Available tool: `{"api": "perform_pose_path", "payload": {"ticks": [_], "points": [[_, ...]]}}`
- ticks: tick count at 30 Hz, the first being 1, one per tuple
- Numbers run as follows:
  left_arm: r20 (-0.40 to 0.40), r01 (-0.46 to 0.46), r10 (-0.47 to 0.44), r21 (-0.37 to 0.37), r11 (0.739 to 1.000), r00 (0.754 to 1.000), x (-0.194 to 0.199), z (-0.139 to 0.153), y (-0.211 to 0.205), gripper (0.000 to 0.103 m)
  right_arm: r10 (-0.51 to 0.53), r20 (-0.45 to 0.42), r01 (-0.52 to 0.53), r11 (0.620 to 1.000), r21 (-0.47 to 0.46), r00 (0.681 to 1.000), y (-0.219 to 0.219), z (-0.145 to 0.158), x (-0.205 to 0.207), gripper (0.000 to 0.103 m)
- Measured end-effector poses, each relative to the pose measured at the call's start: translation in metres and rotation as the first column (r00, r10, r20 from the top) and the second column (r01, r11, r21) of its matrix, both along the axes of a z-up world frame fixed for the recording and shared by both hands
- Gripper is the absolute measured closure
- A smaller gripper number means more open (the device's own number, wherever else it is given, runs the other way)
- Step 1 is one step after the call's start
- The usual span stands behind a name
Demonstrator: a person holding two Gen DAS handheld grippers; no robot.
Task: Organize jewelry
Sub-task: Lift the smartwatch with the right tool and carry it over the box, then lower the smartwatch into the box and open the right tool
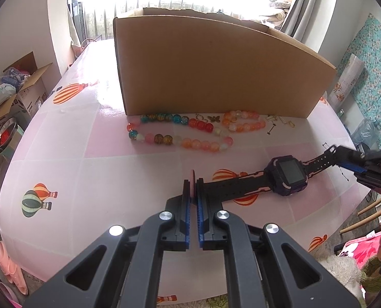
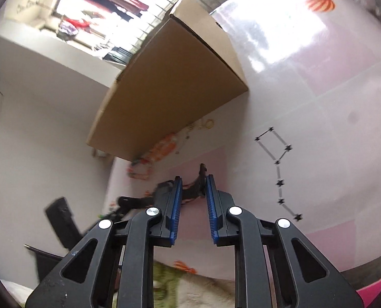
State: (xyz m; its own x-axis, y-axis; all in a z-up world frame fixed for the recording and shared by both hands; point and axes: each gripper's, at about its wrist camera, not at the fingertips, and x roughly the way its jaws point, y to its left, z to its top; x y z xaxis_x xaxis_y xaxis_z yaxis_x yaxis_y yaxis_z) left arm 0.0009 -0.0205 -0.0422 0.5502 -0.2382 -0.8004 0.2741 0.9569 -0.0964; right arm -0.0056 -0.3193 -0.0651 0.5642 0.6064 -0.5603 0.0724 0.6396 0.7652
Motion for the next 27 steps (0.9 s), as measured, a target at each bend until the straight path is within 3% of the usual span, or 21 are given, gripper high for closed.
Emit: {"api": "perform_pose_path", "payload": {"ticks": [2,5,8,11,16,21,24,27], "points": [[-0.003,-0.001,0.001,-0.006,1.000,1.000,0.000,0.000,0.001,0.098,-0.005,-0.004,0.005,1.000,0.024,1.000,0.000,-0.004,0.001,0.084],[-0.004,-0.004,0.004,-0.008,1.000,1.000,0.000,-0.001,0.001,0.098,-0.013,-0.023,0.012,0.999,-0.041,1.000,0.007,-0.008,0.004,0.086],[0.002,-0.006,0.006,-0.003,1.000,1.000,0.000,-0.001,0.000,0.098,-0.018,-0.023,0.015,0.993,-0.116,1.000,0.014,-0.008,0.006,0.098],[0.028,0.004,-0.003,-0.007,1.000,1.000,-0.003,0.002,0.000,0.099,-0.011,0.001,0.011,0.978,-0.207,1.000,0.025,-0.001,0.005,0.099],[0.142,0.072,-0.064,-0.047,0.996,0.988,-0.017,0.039,0.000,0.100,0.064,0.127,-0.012,0.928,-0.372,0.990,0.054,0.046,-0.009,0.100],[0.305,0.133,-0.114,-0.042,0.990,0.946,-0.022,0.101,0.000,0.100,0.156,0.271,-0.007,0.876,-0.482,0.950,0.086,0.116,-0.008,0.100],[0.384,0.162,-0.140,-0.025,0.986,0.913,-0.005,0.134,-0.003,0.100,0.210,0.360,0.012,0.850,-0.526,0.909,0.086,0.153,0.006,0.100],[0.412,0.157,-0.152,0.021,0.987,0.899,0.032,0.154,-0.013,0.100,0.238,0.397,0.026,0.831,-0.555,0.886,0.083,0.175,0.045,0.100]]}}
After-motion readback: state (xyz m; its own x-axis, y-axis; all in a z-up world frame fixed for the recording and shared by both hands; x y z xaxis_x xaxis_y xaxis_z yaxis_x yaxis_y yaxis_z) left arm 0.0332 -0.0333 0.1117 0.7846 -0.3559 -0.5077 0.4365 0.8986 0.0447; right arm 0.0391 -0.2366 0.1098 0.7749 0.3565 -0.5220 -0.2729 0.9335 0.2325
